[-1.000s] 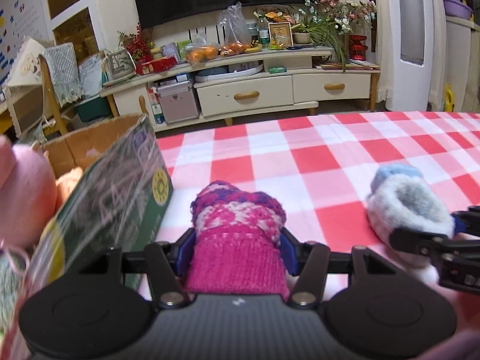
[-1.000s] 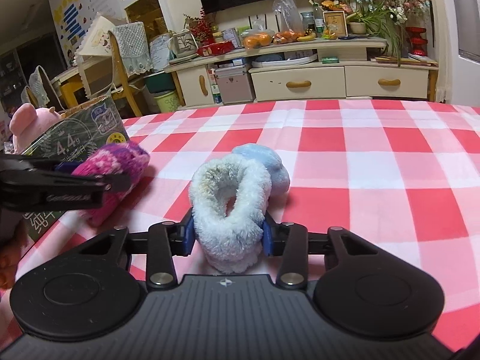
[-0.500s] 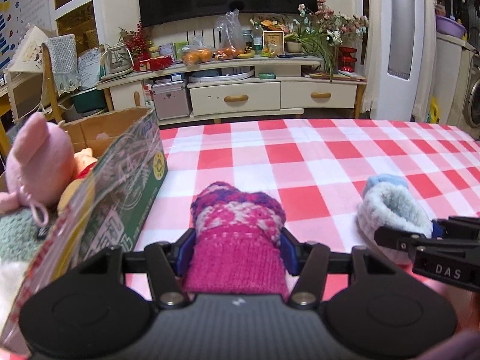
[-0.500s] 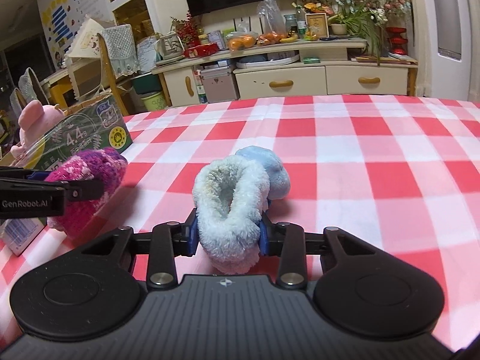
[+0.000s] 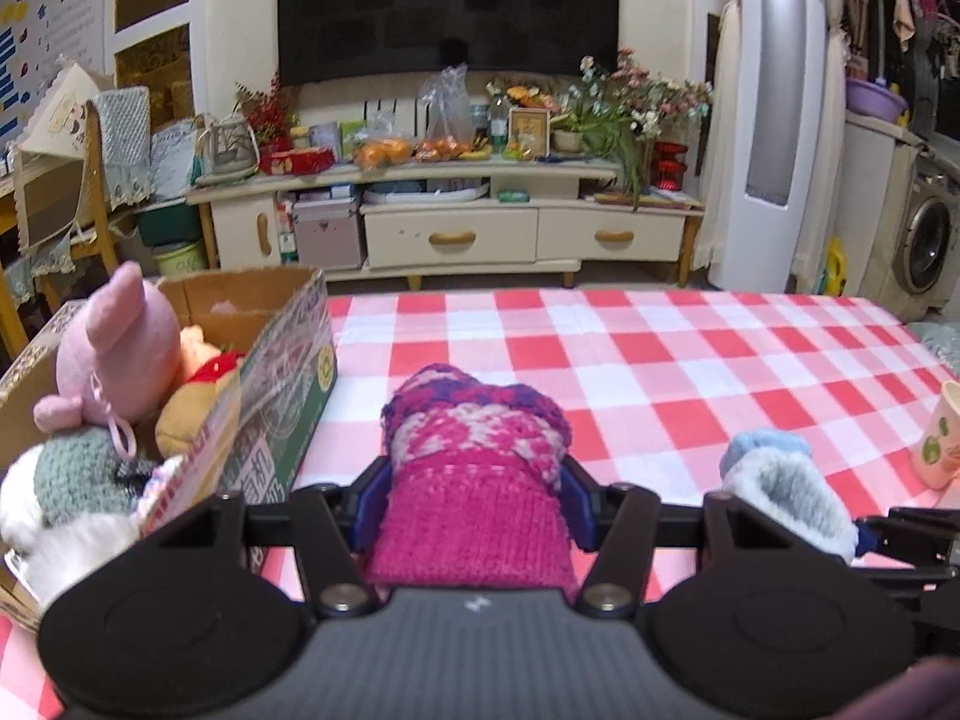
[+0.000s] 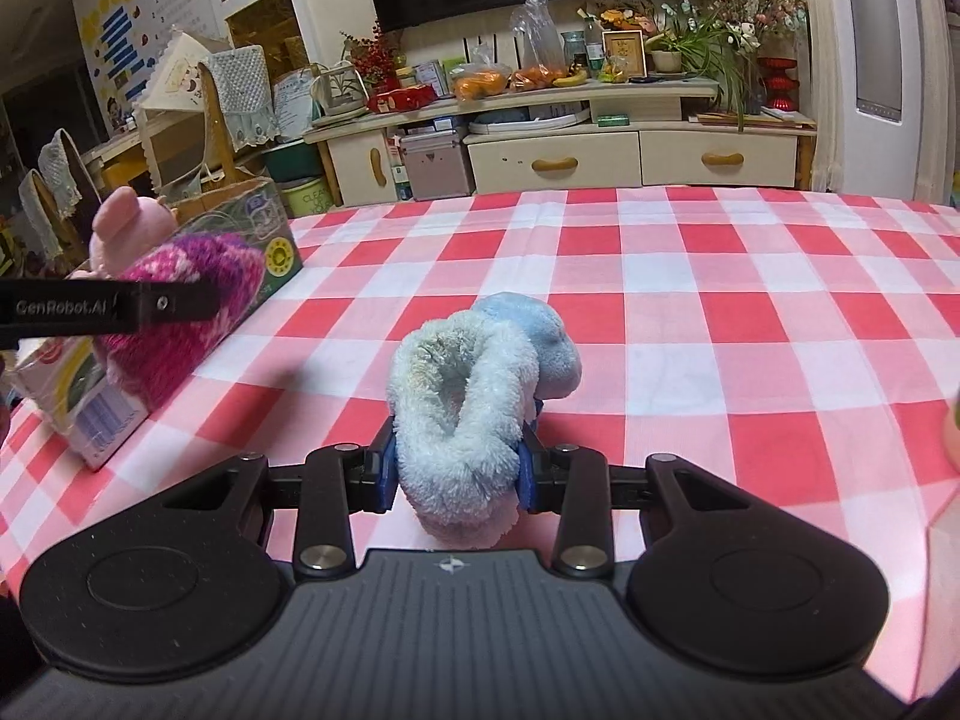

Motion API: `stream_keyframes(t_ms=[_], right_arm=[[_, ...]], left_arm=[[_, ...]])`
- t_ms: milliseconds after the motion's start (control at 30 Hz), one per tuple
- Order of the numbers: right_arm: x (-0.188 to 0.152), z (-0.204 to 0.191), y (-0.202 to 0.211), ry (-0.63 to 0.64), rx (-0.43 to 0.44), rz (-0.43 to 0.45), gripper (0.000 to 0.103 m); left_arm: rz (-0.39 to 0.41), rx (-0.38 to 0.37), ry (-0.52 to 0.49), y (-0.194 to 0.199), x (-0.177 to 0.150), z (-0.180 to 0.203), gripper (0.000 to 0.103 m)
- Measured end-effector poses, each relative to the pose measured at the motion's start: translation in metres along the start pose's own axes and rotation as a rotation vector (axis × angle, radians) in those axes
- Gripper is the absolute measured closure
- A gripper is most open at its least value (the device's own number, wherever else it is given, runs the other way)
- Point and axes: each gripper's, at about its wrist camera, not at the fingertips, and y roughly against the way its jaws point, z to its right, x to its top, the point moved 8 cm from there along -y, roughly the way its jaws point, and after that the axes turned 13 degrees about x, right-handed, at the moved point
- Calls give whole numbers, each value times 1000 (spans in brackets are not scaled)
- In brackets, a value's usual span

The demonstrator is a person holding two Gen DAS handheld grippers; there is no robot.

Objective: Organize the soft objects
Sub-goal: 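Lift and carry the sock roll toward the box with the left tool while the right tool carries the ring, then open both tools over the box to drop the sock roll and blue ring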

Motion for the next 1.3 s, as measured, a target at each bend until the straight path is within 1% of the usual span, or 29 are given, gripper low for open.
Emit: stream_keyframes(t_ms=[200,400,600,767,933,1100,1200,1300], right_arm=[[2,-9,9,-7,-3,7,59],[15,-20,12,10,-4,30,59],[34,-33,5,17,29,53,59],[61,-48,-12,40,76,70,59],[92,-66,-36,83,128,91,59],[123,-89,-67,109,199,101,59],[139,-106,-90,126,244,101,59],[153,-117,-118,133,287,91,59]], left_arm=[[35,-25,11,15,9,-5,46],[69,-48,33,27,19,-14,46],[93,-71,62,34,31,-28,46],[110,-70,97,39,39,-43,46],[121,-42,155,38,47,-72,46],[124,24,220,29,53,-108,46],[106,64,266,18,52,-131,45],[66,90,300,2,47,-148,45]])
